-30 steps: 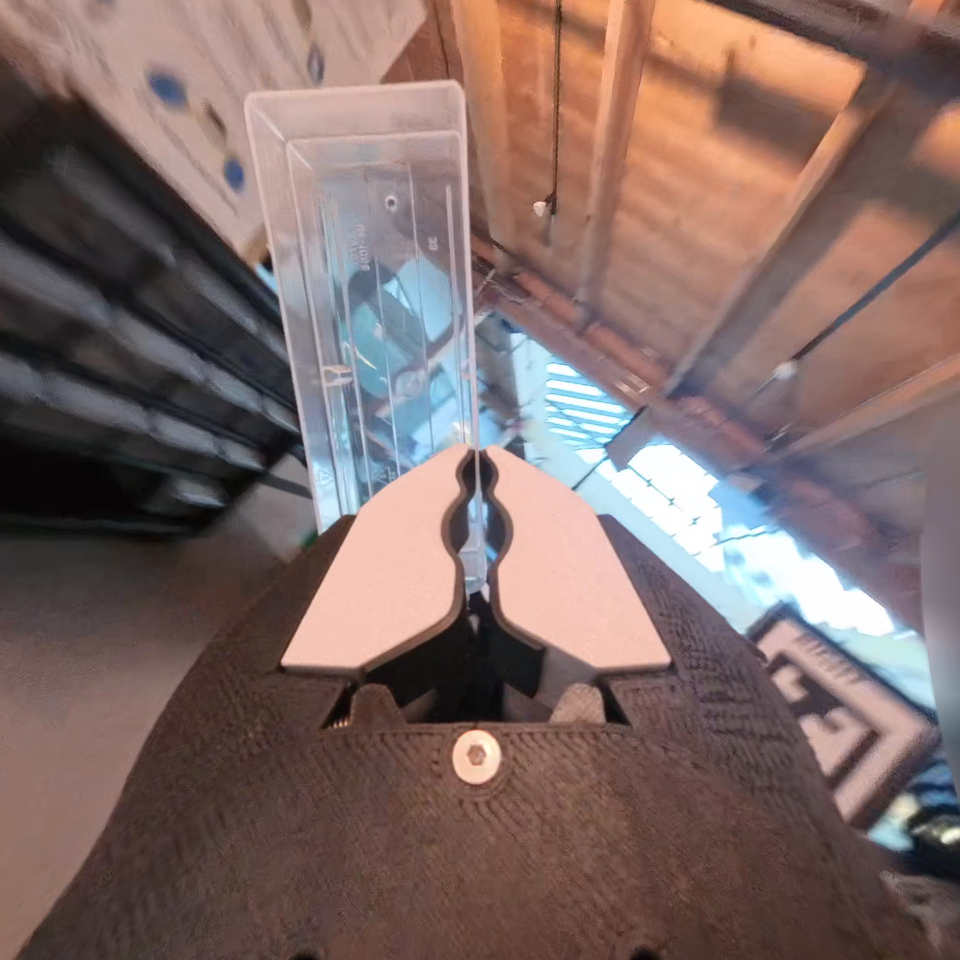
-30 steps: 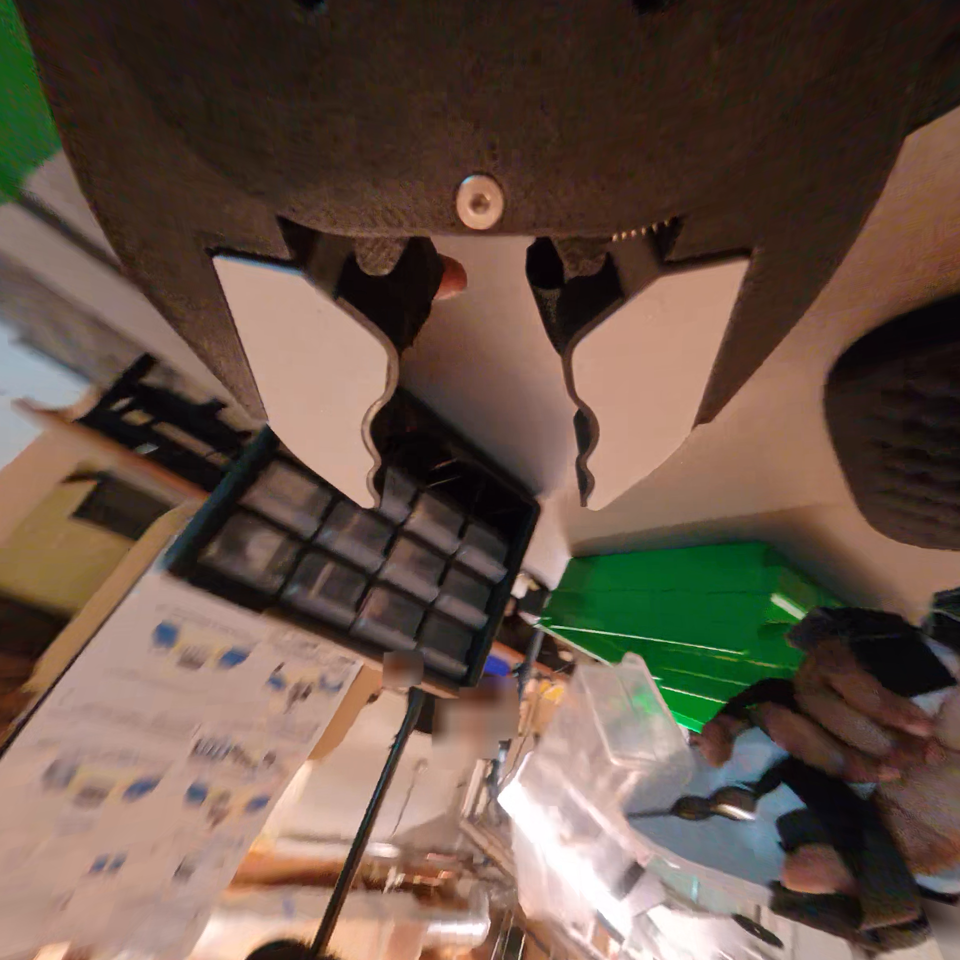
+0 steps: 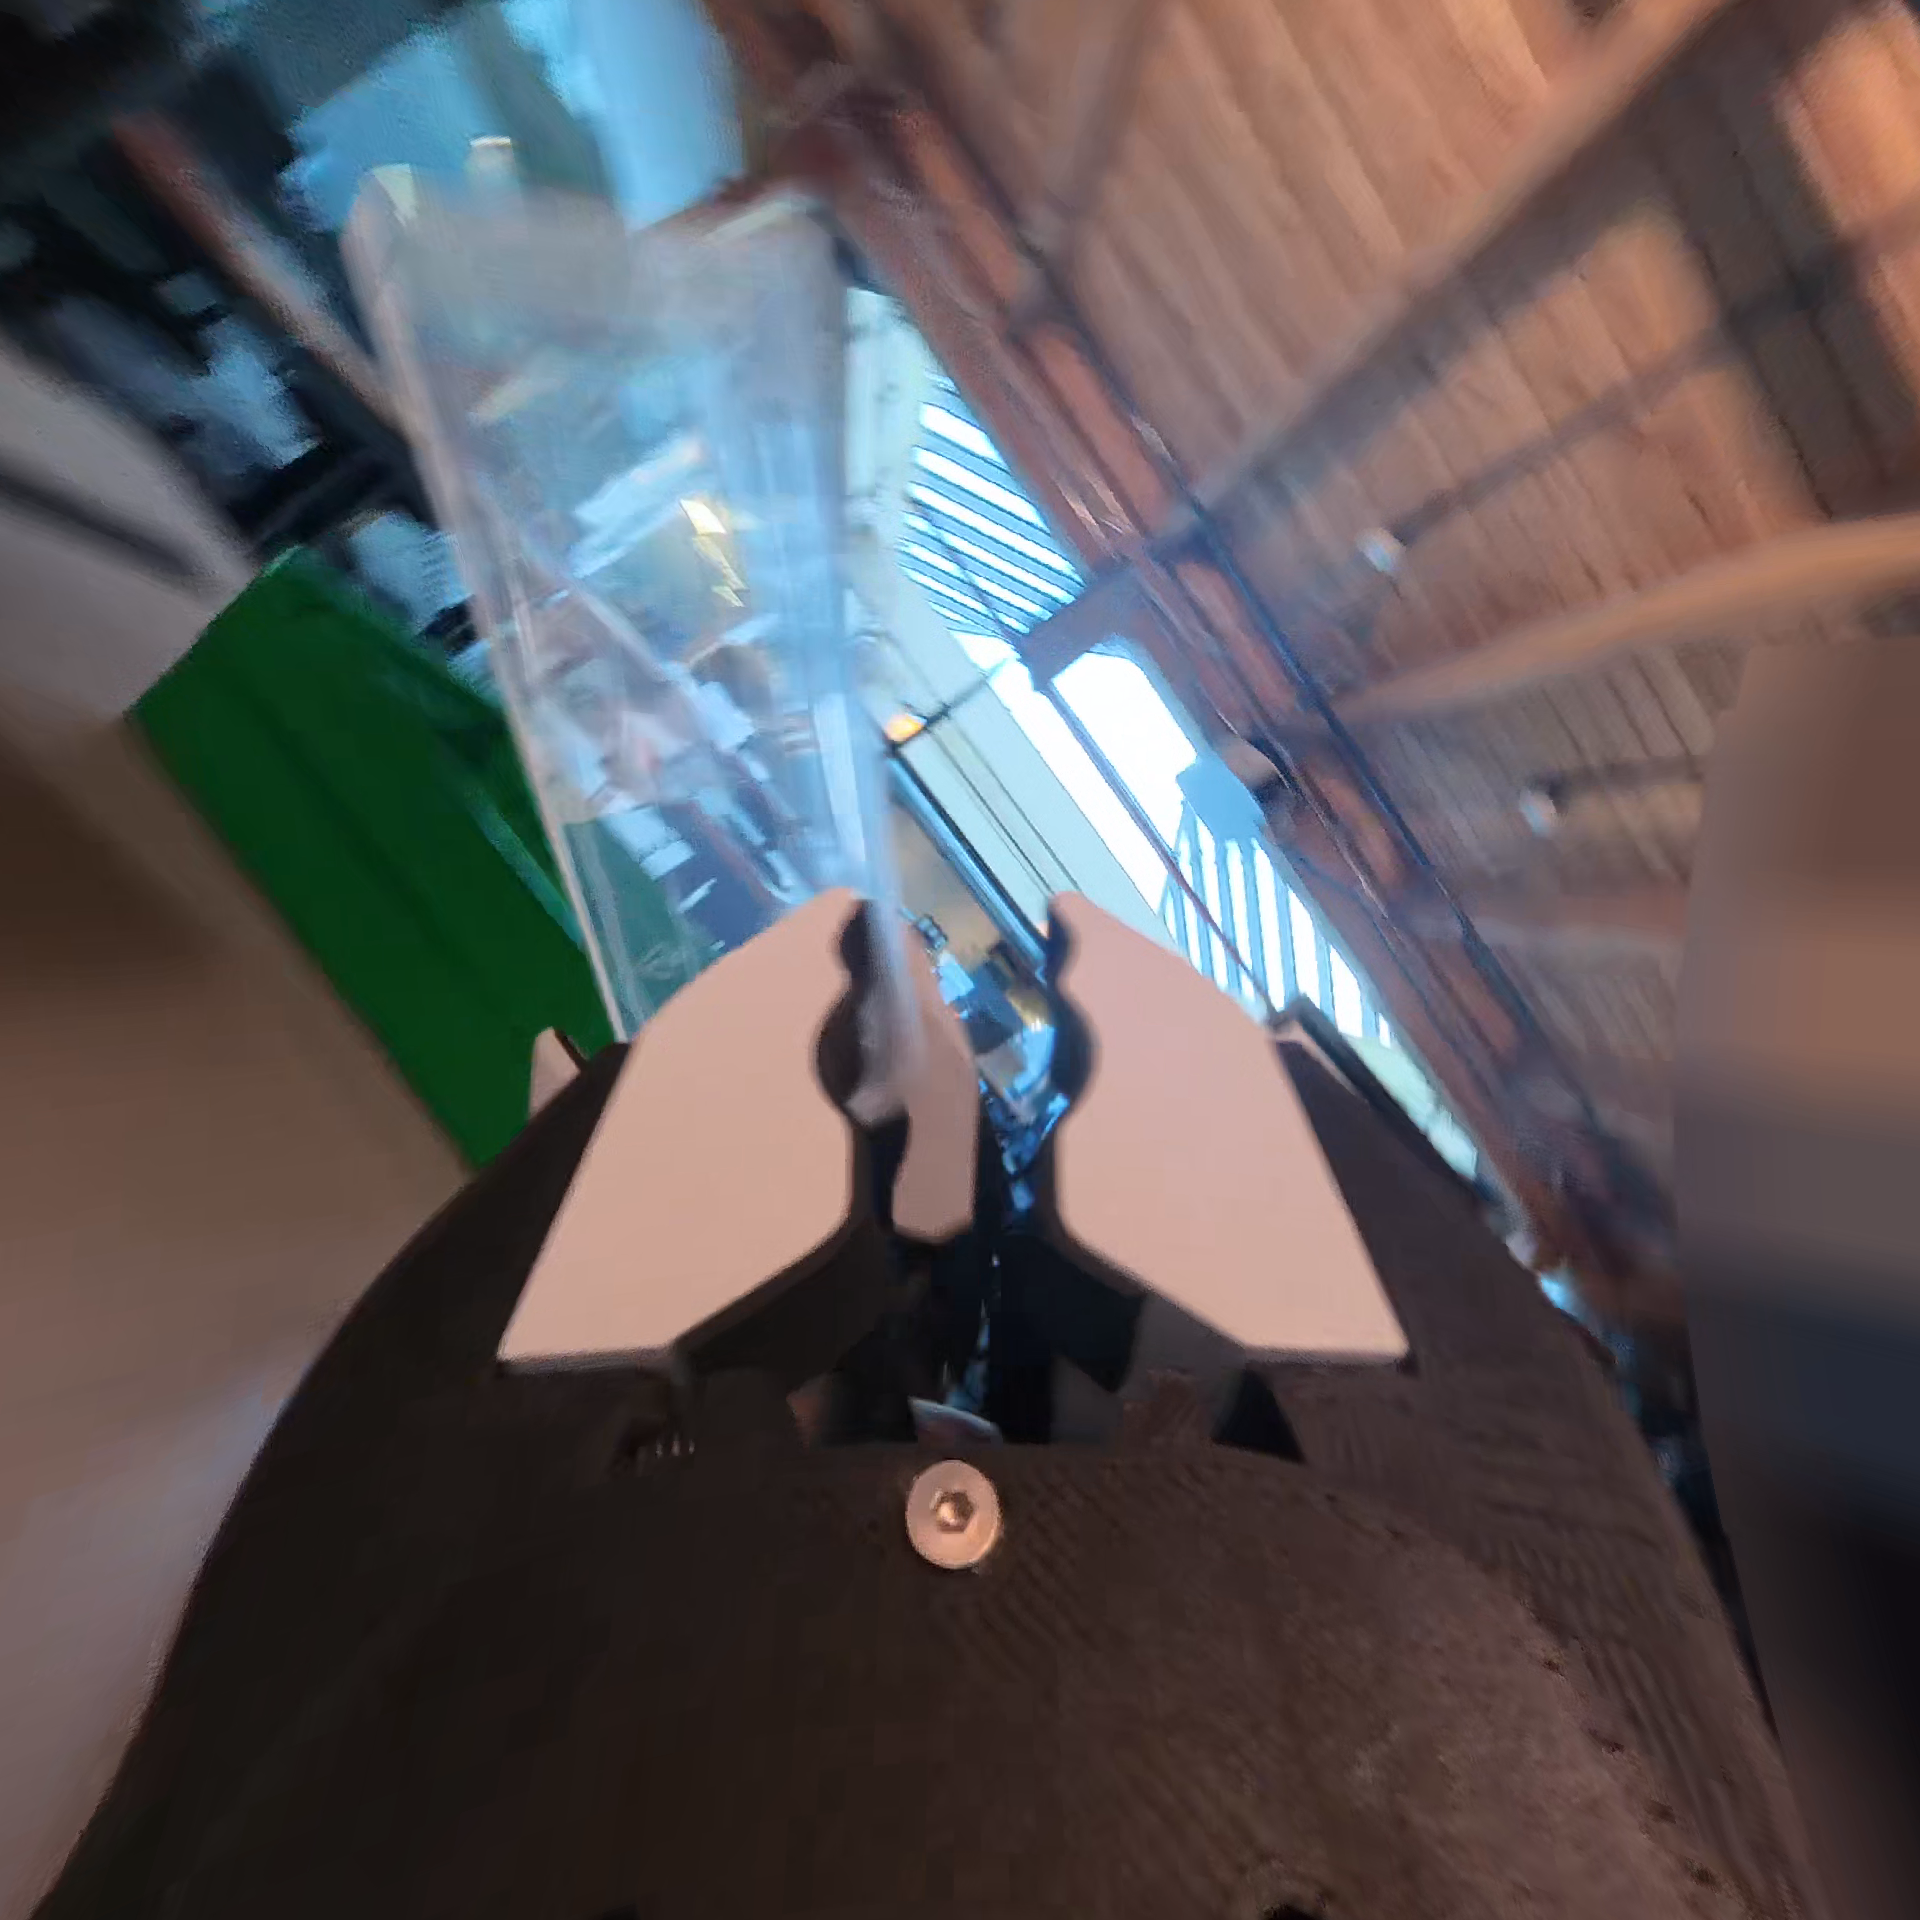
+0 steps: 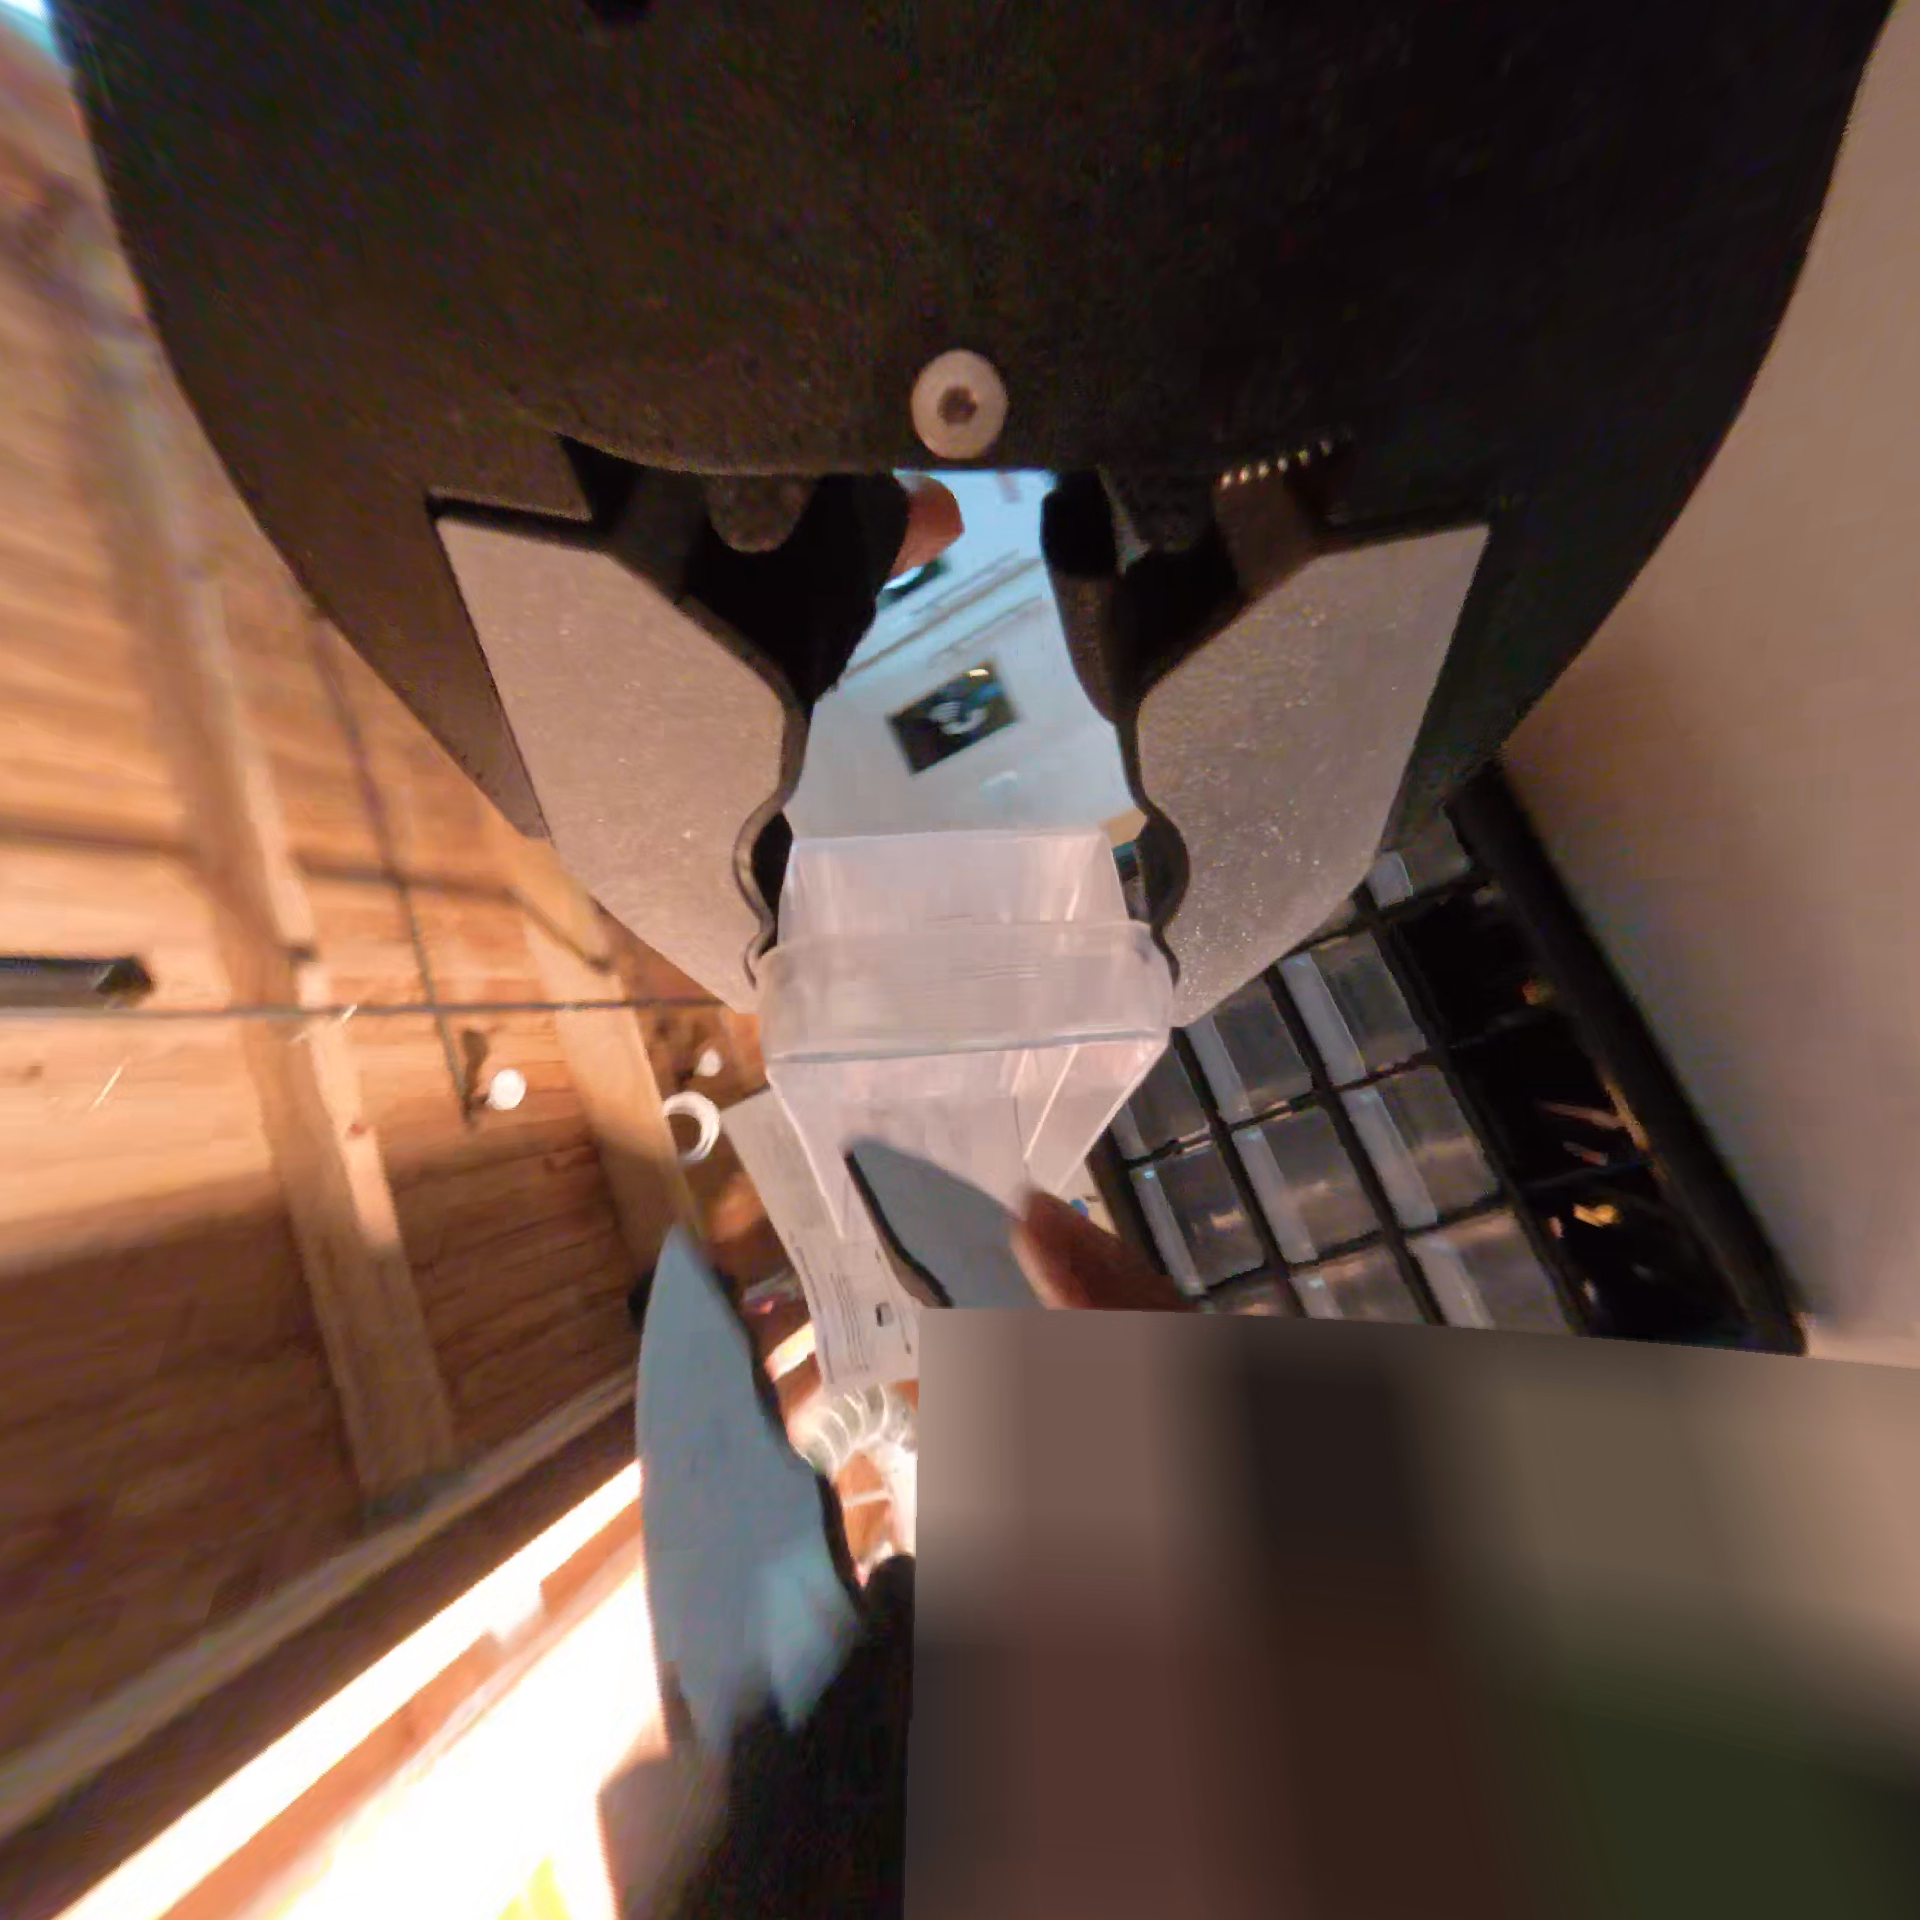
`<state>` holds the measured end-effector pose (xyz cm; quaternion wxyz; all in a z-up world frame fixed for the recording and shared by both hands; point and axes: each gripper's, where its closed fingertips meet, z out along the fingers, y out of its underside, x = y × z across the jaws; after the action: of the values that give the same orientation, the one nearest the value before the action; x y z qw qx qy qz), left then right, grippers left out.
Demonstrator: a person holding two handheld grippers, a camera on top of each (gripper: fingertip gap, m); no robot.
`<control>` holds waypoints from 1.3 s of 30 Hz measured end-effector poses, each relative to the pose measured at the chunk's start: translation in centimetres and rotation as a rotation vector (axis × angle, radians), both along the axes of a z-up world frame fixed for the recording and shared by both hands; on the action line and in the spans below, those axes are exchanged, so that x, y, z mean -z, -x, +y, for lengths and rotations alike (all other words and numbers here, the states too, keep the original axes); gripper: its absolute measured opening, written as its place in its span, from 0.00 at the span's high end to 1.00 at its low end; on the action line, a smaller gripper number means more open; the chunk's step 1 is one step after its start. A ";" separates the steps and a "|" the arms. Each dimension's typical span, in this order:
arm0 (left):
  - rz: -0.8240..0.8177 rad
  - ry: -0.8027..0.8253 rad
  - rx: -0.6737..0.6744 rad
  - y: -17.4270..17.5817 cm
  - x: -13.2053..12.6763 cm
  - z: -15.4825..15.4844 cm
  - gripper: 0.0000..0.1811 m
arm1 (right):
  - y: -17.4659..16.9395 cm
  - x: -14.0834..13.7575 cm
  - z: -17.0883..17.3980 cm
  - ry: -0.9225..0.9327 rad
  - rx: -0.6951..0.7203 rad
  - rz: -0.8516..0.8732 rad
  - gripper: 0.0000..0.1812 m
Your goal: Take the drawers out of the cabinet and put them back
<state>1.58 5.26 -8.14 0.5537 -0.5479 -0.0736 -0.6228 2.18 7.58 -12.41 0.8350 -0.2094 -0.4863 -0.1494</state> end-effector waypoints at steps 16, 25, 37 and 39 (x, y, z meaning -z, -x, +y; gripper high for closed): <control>2.159 -0.946 -0.619 5.8 6.0 4.3 0.65 | -0.1 1.8 3.1 1.531 -0.900 0.364 0.63; 2.293 -1.056 -0.755 6.0 6.8 5.1 0.74 | 1.2 2.4 1.0 1.559 -0.892 0.246 0.61; 2.174 -1.073 -0.578 6.8 5.8 2.8 0.74 | -0.2 1.5 -2.4 0.214 -0.368 -0.474 0.68; 2.168 -1.075 -0.559 6.8 6.0 2.7 0.74 | 0.1 1.2 -2.4 0.176 -0.358 -0.489 0.74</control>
<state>-5.24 7.97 -14.13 0.5970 -0.4488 0.5720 0.3391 2.08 5.20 -13.56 0.6850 -0.1501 -0.7129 -0.0034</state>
